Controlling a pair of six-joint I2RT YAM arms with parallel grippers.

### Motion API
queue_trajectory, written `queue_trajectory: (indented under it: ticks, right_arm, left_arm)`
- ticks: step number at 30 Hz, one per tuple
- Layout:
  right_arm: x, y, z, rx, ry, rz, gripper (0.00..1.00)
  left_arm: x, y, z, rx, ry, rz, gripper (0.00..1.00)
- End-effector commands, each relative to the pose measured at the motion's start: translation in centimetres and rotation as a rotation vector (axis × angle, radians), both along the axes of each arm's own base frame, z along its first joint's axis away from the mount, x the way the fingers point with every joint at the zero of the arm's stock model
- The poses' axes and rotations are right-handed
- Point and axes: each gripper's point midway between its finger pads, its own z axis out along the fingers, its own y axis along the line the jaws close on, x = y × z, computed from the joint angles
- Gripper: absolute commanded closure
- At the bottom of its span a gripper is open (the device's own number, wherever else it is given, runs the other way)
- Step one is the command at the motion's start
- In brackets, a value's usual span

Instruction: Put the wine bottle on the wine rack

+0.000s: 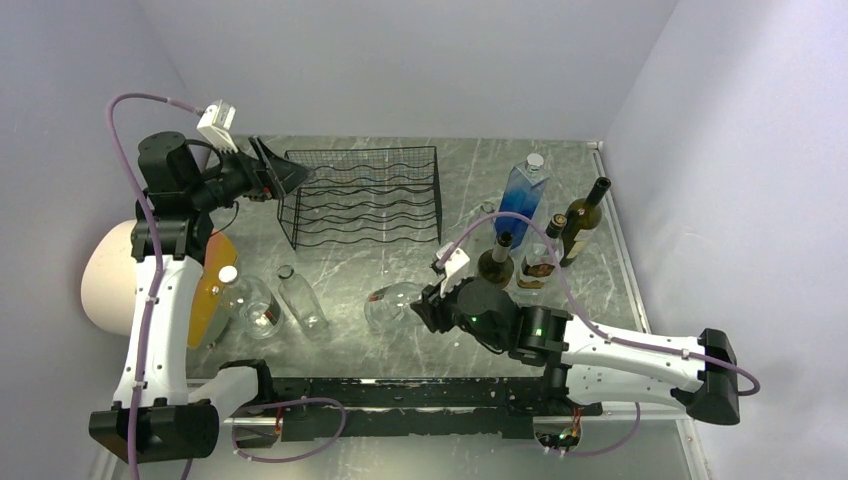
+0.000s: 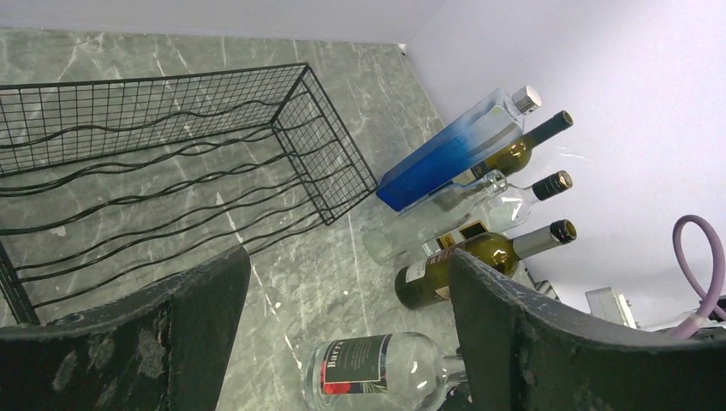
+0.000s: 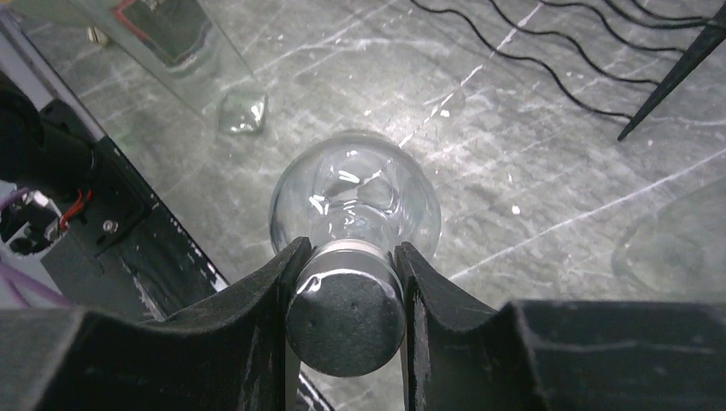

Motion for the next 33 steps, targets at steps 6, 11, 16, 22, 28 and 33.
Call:
queue_trajectory:
  ticks: [6, 11, 16, 22, 28, 33]
  right_arm:
    - [-3.8, -3.1, -5.2, -0.223, 0.161, 0.012, 1.0]
    - [-3.7, -3.4, -4.9, -0.25, 0.162, -0.02, 1.0]
    - [-3.5, -2.1, -5.0, -0.26, 0.158, -0.009, 1.0]
    - [-3.7, -0.5, -9.2, -0.365, 0.204, 0.014, 1.0]
    - [-3.2, 1.2, -10.6, -0.389, 0.193, 0.036, 1.0]
    - [-2.6, 1.5, -12.8, -0.412, 0.229, 0.055, 1.0]
  left_arm:
    - [0.5, 0.0, -0.2, 0.013, -0.008, 0.0, 0.11]
    - [0.8, 0.1, -0.5, 0.016, 0.0, 0.007, 0.12]
    - [0.8, 0.0, -0.7, 0.013, 0.004, 0.003, 0.12]
    - [0.5, 0.4, -1.4, 0.038, 0.032, 0.019, 0.11]
    - [0.4, 0.4, -2.5, 0.057, 0.057, 0.01, 0.11]
    - [0.3, 0.4, -4.0, 0.055, 0.101, 0.007, 0.11]
